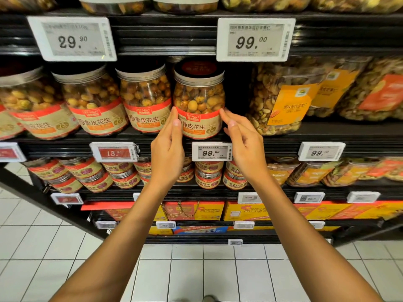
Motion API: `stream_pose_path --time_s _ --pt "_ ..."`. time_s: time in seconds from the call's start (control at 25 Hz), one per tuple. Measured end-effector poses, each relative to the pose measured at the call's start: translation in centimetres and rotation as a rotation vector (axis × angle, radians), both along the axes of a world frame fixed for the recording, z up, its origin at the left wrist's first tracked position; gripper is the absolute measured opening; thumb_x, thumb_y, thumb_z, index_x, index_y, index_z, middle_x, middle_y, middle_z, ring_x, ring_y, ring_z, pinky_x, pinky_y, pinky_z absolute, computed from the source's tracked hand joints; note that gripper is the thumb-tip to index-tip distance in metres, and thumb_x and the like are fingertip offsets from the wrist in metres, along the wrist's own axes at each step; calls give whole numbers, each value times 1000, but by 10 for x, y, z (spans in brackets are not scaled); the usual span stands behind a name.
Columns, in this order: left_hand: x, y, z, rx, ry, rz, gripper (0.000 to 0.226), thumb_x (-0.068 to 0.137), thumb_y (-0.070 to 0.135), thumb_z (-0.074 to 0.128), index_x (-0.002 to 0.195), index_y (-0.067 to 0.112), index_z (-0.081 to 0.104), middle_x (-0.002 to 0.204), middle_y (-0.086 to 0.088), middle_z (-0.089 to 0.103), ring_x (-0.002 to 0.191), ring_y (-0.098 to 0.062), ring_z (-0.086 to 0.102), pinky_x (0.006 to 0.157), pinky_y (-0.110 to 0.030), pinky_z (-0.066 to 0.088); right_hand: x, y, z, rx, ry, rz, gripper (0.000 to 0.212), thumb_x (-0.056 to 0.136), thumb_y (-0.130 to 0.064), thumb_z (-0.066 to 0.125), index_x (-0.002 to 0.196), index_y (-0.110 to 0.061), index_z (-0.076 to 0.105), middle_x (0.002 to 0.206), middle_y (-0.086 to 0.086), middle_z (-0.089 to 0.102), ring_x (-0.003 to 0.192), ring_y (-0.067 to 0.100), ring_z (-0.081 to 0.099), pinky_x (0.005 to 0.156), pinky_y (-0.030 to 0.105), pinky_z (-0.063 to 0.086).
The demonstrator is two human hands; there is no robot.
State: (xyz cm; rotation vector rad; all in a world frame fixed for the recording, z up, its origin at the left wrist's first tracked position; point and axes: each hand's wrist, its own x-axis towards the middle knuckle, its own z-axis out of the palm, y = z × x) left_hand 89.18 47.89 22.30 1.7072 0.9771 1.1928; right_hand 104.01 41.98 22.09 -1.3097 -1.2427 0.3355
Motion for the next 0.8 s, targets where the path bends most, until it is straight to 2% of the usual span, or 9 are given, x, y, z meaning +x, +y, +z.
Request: stream_pose_path --time_s 0.16,0.24,0.36,0.44,0.48,0.56,0.64,0.72,0.8 --pt "-1 6 6 10 86 -11 46 101 37 29 142 16 38 148 5 38 128 9 29 102 2 20 8 10 5 -49 -1 -18 38 98 -22 36 125 -4 57 120 -5 54 118 9 51 102 41 44" --pt "0 8 8 33 87 10 46 100 36 30 140 15 41 147 3 41 128 6 32 103 0 22 13 14 7 -68 -1 -22 43 97 -29 37 116 0 63 111 -3 59 109 8 55 99 42 46" --pt "3 7 9 38 85 12 45 101 33 31 139 13 43 145 0 43 131 0 36 111 -16 27 22 21 8 -122 8 -34 50 98 -29 38 91 12 63 101 15 62 102 26 58 91 53 46" --pt "1 4 11 27 90 13 43 101 31 32 138 13 44 143 0 46 132 -5 39 113 -26 30 26 21 9 -148 -2 -32 50 98 -30 37 88 13 59 103 24 60 103 35 56 90 57 44" --pt "-1 2 12 21 88 25 42 101 30 34 137 13 46 141 0 49 131 -7 42 112 -29 33 25 20 11 -144 -13 -44 49 98 -31 36 92 10 60 104 22 60 104 35 56 90 56 45" --pt "-11 -6 14 7 60 77 39 99 28 39 132 14 53 129 1 58 121 -9 52 104 -28 40 17 13 13 -76 -36 -117 44 96 -34 35 102 -2 65 103 4 59 105 27 59 91 48 48" --pt "-30 -20 16 -45 -14 109 28 97 22 44 119 15 59 109 4 65 104 -9 60 94 -26 47 -2 3 12 27 -24 -120 39 94 -35 35 100 -12 66 99 -7 55 97 15 62 84 37 52" --pt "-57 -39 15 -130 -98 128 17 96 17 48 107 19 61 94 5 67 91 -10 63 88 -28 50 -36 -7 6 1 47 5 30 93 -35 37 92 -23 64 96 -3 60 88 9 64 78 30 52" --pt "-100 -65 10 -209 -165 193 15 96 14 48 100 18 62 88 0 68 84 -13 64 85 -29 51 -84 -17 -6 -127 117 171 23 93 -32 39 89 -31 62 94 2 65 86 14 65 80 34 53"
